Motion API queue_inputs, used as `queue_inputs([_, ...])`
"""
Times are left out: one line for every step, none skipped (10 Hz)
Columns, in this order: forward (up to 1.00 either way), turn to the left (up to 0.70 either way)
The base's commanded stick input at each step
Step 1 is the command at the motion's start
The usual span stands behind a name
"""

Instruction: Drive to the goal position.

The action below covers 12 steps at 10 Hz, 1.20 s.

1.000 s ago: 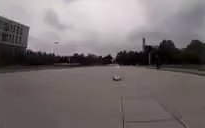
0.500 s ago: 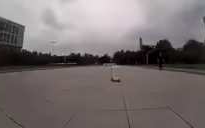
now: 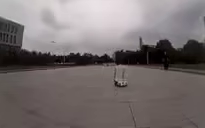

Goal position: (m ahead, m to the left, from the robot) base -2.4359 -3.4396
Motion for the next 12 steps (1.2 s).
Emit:
queue_inputs([1.0,-0.27])
queue_inputs([1.0,-0.27])
queue_inputs([1.0,-0.11])
queue_inputs([1.0,-0.06])
queue_inputs([1.0,-0.27])
queue_inputs([1.0,-0.27])
queue_inputs([1.0,-0.27])
queue_inputs([1.0,-0.27])
queue_inputs([1.0,-0.27])
queue_inputs([0.0,-0.45])
queue_inputs([0.0,-0.45])
queue_inputs([0.0,-0.45])
